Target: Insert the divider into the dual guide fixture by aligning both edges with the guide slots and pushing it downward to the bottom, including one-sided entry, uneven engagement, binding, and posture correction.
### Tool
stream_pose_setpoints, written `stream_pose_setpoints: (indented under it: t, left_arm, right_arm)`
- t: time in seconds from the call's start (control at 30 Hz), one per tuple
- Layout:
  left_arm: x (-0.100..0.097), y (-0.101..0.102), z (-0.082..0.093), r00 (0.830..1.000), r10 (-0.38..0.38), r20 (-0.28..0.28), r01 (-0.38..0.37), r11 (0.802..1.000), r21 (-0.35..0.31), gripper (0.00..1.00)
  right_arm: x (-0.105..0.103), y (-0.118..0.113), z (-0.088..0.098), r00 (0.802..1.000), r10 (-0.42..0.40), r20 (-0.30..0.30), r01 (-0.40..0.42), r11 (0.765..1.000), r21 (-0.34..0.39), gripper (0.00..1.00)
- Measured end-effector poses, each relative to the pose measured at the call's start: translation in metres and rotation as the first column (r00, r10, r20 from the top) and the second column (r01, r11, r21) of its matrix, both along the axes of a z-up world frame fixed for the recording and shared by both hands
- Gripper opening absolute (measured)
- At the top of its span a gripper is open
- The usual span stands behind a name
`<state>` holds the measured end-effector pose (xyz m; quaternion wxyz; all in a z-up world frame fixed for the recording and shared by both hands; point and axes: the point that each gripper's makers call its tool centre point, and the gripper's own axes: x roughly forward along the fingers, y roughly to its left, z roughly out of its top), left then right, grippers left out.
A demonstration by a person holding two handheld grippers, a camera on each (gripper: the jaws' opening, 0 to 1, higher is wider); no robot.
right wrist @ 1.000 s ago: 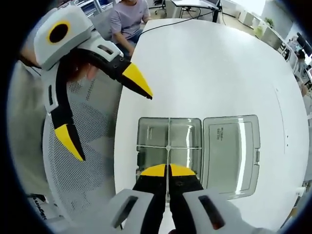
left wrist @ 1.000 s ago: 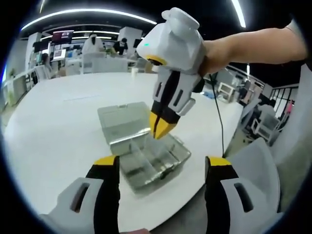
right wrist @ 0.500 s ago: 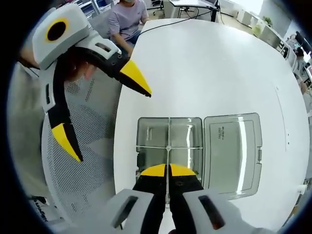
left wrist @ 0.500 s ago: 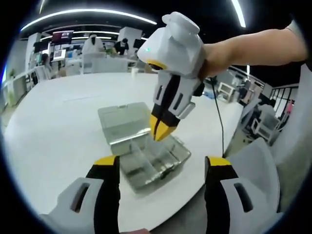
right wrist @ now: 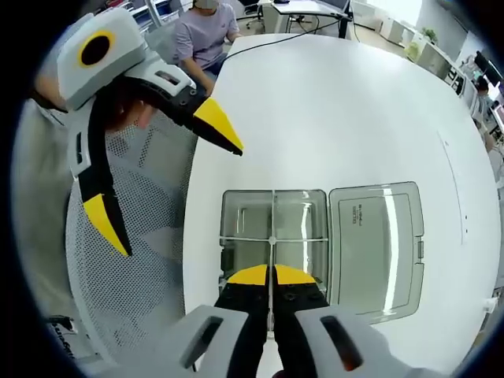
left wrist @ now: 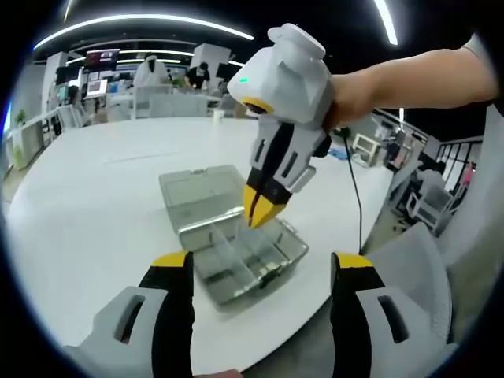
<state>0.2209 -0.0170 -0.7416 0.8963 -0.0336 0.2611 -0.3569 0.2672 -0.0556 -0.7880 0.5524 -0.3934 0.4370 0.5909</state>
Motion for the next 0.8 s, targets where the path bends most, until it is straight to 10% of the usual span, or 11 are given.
stream_pose_setpoints:
  t: [0.8]
  left_arm:
    - [-0.002,0.001,-0.002,1.000,0.003,-0.008,-0.003,1.000,0.001,0.69]
  right_arm:
    - [0.000,-0.001,-0.018,1.000,0.007,-0.008,-0.007,1.000,-0.012,0.00]
